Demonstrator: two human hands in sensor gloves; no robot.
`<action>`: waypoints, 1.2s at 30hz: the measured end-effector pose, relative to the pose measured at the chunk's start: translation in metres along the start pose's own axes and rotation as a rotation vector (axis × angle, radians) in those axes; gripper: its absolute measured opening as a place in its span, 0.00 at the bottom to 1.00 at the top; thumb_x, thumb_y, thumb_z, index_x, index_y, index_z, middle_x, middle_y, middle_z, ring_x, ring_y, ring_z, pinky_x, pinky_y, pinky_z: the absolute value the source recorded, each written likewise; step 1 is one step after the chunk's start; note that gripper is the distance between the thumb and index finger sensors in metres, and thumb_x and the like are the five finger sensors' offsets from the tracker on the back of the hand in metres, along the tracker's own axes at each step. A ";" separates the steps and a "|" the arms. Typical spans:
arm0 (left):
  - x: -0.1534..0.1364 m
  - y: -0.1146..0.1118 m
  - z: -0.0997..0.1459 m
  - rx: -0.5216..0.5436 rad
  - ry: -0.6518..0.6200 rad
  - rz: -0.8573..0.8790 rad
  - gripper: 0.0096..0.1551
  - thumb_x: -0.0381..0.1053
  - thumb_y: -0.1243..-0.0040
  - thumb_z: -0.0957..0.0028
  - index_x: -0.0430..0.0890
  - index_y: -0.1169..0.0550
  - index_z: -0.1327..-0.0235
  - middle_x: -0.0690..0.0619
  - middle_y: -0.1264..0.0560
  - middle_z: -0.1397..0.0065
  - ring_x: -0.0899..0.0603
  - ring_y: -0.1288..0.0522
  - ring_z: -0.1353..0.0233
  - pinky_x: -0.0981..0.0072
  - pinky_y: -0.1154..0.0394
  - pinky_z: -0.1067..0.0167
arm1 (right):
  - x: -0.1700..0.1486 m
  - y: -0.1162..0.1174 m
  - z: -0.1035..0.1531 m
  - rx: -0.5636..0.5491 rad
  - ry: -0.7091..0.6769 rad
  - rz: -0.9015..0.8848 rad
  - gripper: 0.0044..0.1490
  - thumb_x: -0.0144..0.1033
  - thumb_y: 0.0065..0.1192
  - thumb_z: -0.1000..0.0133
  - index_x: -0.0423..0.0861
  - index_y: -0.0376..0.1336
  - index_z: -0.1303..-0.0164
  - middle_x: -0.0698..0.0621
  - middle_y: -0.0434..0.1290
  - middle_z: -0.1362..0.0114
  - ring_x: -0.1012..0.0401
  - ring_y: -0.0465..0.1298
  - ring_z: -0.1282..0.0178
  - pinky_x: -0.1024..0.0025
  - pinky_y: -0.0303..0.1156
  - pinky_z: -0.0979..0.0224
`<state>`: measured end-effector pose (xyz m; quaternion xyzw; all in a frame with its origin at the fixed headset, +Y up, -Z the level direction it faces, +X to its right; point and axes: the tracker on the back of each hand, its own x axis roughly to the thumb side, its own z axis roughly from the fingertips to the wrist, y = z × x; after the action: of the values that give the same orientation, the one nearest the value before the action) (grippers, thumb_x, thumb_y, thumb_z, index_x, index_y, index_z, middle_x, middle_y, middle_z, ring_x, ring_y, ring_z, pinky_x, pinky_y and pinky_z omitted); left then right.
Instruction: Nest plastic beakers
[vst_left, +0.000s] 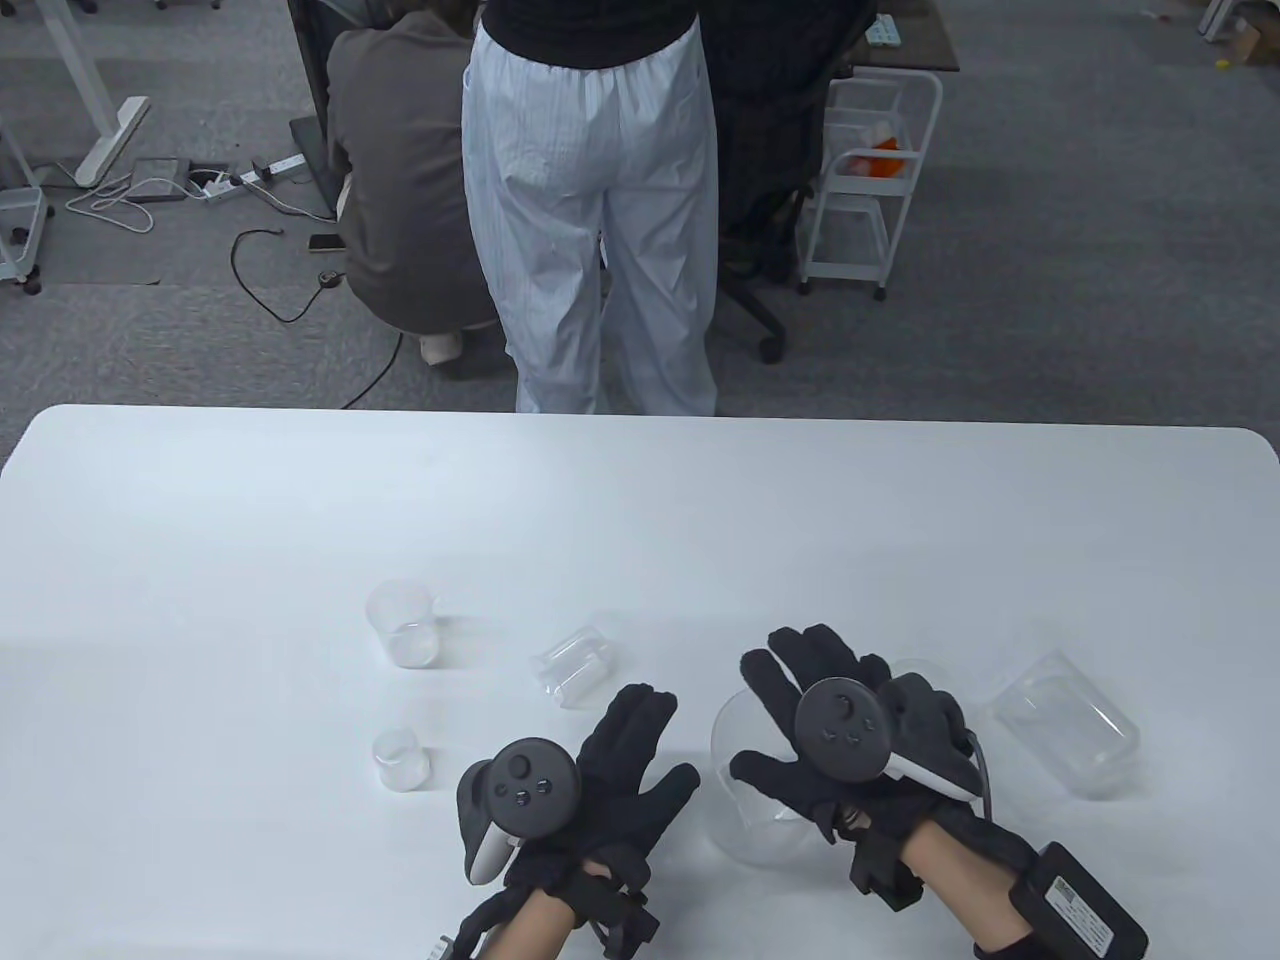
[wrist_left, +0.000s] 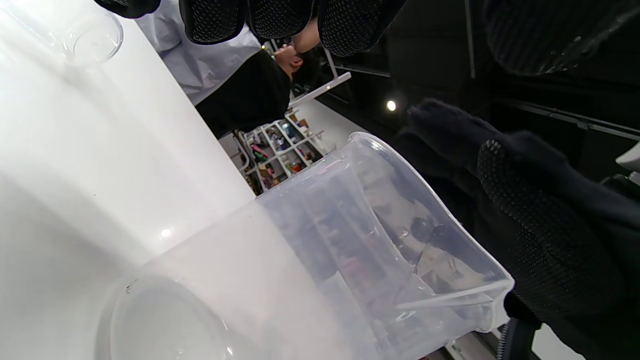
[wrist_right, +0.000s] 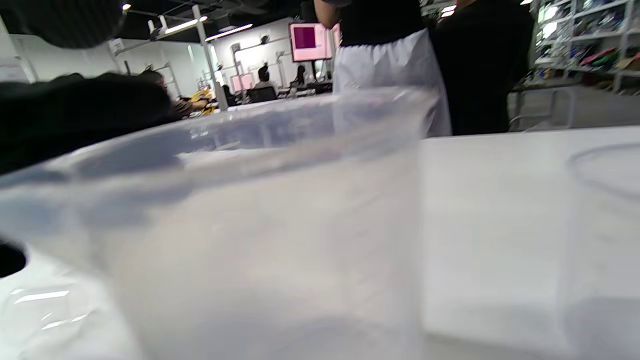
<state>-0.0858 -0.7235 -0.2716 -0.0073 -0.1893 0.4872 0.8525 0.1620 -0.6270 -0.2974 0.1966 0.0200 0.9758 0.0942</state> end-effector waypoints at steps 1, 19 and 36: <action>0.000 0.000 0.000 -0.002 -0.001 -0.001 0.49 0.74 0.50 0.53 0.47 0.39 0.24 0.39 0.48 0.17 0.24 0.43 0.20 0.27 0.43 0.31 | -0.011 -0.008 0.003 -0.039 0.039 0.014 0.55 0.68 0.59 0.50 0.50 0.43 0.22 0.43 0.43 0.12 0.38 0.45 0.13 0.25 0.46 0.25; 0.001 -0.002 -0.001 -0.009 -0.007 -0.006 0.49 0.74 0.50 0.53 0.47 0.39 0.24 0.39 0.48 0.17 0.24 0.43 0.20 0.27 0.42 0.31 | -0.203 0.008 0.042 -0.026 0.689 -0.007 0.58 0.66 0.62 0.52 0.49 0.41 0.22 0.43 0.42 0.12 0.39 0.45 0.13 0.29 0.44 0.22; 0.000 -0.001 -0.001 -0.005 0.004 -0.020 0.49 0.74 0.50 0.53 0.47 0.39 0.24 0.38 0.47 0.18 0.24 0.44 0.20 0.27 0.43 0.31 | -0.252 0.069 0.050 0.027 0.901 0.135 0.72 0.61 0.74 0.58 0.47 0.30 0.26 0.44 0.45 0.14 0.39 0.55 0.16 0.34 0.53 0.22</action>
<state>-0.0850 -0.7235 -0.2718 -0.0084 -0.1889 0.4782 0.8577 0.3975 -0.7434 -0.3417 -0.2455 0.0588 0.9676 0.0095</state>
